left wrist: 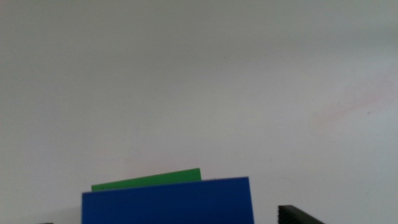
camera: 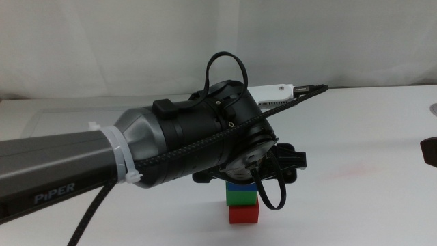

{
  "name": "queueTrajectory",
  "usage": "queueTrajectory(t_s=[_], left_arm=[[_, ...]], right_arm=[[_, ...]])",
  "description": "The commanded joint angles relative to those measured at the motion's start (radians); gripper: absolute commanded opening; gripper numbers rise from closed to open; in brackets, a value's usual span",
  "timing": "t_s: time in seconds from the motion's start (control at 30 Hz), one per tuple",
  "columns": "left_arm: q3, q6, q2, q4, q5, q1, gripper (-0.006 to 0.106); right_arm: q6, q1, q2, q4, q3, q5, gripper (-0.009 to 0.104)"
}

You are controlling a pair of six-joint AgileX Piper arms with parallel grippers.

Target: Stack red cubes first, then green, then blue cubes in a specific spot.

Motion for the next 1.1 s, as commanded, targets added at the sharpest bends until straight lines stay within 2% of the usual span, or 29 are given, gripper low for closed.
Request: queueTrajectory(t_s=[0.0, 0.23, 0.57, 0.63, 0.67, 0.77, 0.83, 0.93, 1.07], left_arm=[[0.001, -0.006, 0.0, -0.005, -0.004, 0.003, 0.093], [-0.005, 0.028, -0.039, 0.0, -0.026, 0.003, 0.093], [-0.121, 0.264, -0.17, 0.009, -0.043, 0.078, 0.093], [-0.13, 0.33, -0.215, 0.008, -0.036, 0.147, 0.093], [-0.13, 0.371, -0.243, 0.006, -0.016, 0.199, 0.093], [-0.13, 0.434, -0.282, 0.006, 0.009, 0.288, 0.093], [-0.13, 0.483, -0.303, -0.003, 0.013, 0.355, 0.093], [-0.13, 0.538, -0.33, -0.003, 0.022, 0.449, 0.092], [-0.119, 0.603, -0.363, -0.011, 0.026, 0.58, 0.088]], right_arm=[[-0.006, -0.007, -0.002, -0.001, 0.005, -0.014, 0.084], [-0.006, -0.007, -0.002, -0.001, 0.005, -0.014, 0.084], [0.01, -0.007, 0.032, -0.022, 0.005, -0.059, 0.084], [0.037, -0.007, 0.086, -0.079, 0.005, -0.115, 0.084], [0.091, -0.007, 0.126, -0.149, -0.007, -0.142, 0.084], [0.167, -0.016, 0.174, -0.274, -0.042, -0.147, 0.084], [0.181, -0.047, 0.199, -0.331, -0.068, -0.147, 0.084], [0.184, -0.158, 0.22, -0.357, -0.098, -0.133, 0.083], [0.094, -0.399, 0.232, -0.332, -0.099, -0.135, 0.08]])
